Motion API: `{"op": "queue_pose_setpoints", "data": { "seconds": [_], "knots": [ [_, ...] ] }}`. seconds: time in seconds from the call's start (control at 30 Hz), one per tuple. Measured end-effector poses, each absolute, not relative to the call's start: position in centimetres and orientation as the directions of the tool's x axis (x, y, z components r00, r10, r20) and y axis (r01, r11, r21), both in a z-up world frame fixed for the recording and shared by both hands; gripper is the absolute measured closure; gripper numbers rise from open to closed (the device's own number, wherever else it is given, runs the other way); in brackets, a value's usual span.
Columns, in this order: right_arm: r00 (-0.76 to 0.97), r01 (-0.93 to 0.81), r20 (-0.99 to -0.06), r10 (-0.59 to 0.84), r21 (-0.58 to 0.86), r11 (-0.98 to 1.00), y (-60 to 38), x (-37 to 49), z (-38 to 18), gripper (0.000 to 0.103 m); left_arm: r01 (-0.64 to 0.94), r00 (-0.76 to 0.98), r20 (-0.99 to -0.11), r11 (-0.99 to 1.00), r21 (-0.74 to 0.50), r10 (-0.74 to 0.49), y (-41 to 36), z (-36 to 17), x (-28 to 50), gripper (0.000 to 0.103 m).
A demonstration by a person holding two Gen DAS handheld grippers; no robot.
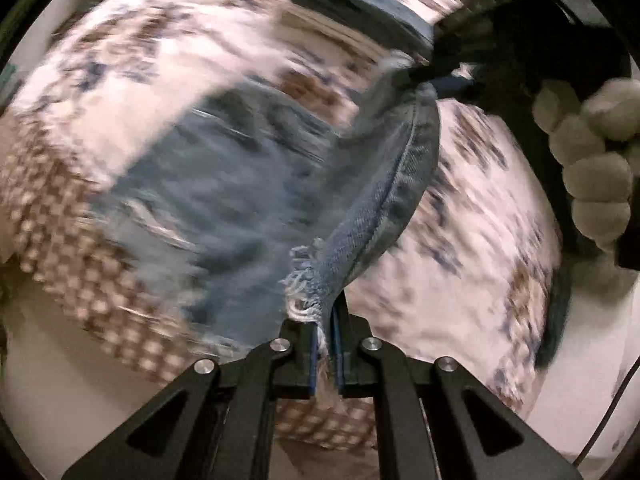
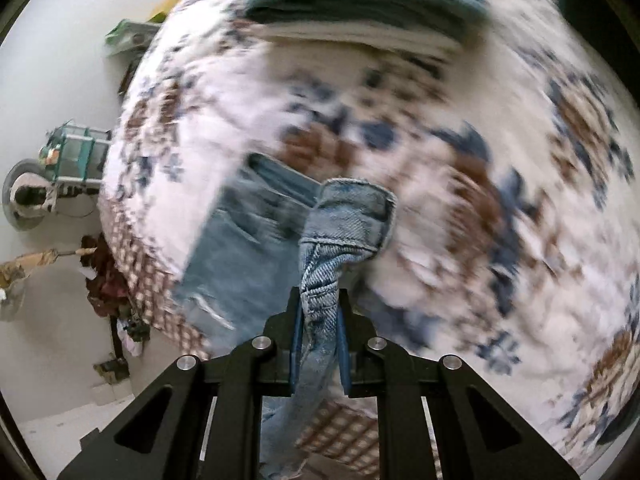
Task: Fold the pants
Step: 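Grasp a leg hem with the left gripper while the right gripper grasps the other hem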
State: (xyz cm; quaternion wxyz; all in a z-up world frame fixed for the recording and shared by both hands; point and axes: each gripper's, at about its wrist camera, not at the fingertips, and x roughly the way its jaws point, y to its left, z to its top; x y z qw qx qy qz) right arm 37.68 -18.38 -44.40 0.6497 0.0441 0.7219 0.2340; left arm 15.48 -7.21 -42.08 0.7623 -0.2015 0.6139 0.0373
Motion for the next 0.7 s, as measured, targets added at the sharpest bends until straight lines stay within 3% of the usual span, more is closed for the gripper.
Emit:
{"op": "queue_pose_setpoints", "data": {
  "seconds": [0.2, 0.53, 0.57, 0.6, 0.63, 0.67, 0.7],
  "knots": [
    [-0.163, -0.299, -0.928, 0.336, 0.371, 0.879, -6.7, 38.4, -45.3, 0.087, -0.395, 0.232, -0.963, 0.891, -0.223, -0.138, 3.0, -45.9, 16.8, 0.099],
    [-0.212, -0.261, -0.962, 0.172, 0.226, 0.939, 3.5, 40.7, -56.6, 0.085, -0.441, 0.103, -0.982, 0.878, -0.186, -0.156, 13.2, -55.8, 21.0, 0.095],
    [-0.236, -0.253, -0.955, 0.178, 0.238, 0.938, 3.7, 40.9, -57.4, 0.081, -0.475, 0.098, -0.978, 0.855, -0.211, -0.186, 13.9, -56.0, 20.9, 0.094],
    [-0.265, -0.237, -0.942, 0.204, 0.268, 0.934, 3.8, 41.1, -57.9, 0.069, -0.501, 0.112, -0.968, 0.829, -0.25, -0.224, 14.5, -55.9, 20.6, 0.092],
    [-0.294, -0.218, -0.924, 0.243, 0.312, 0.925, 3.8, 41.1, -58.0, 0.06, -0.519, 0.13, -0.959, 0.807, -0.281, -0.25, 15.0, -55.6, 20.2, 0.083],
    [-0.304, -0.211, -0.911, 0.277, 0.348, 0.913, 3.6, 41.2, -57.6, 0.04, -0.526, 0.146, -0.955, 0.798, -0.294, -0.256, 15.3, -55.2, 19.8, 0.077],
    [-0.299, -0.216, -0.908, 0.293, 0.364, 0.906, 3.4, 41.2, -57.2, 0.022, -0.527, 0.173, -0.95, 0.791, -0.311, -0.259, 15.7, -54.3, 19.3, 0.06]
  ]
}}
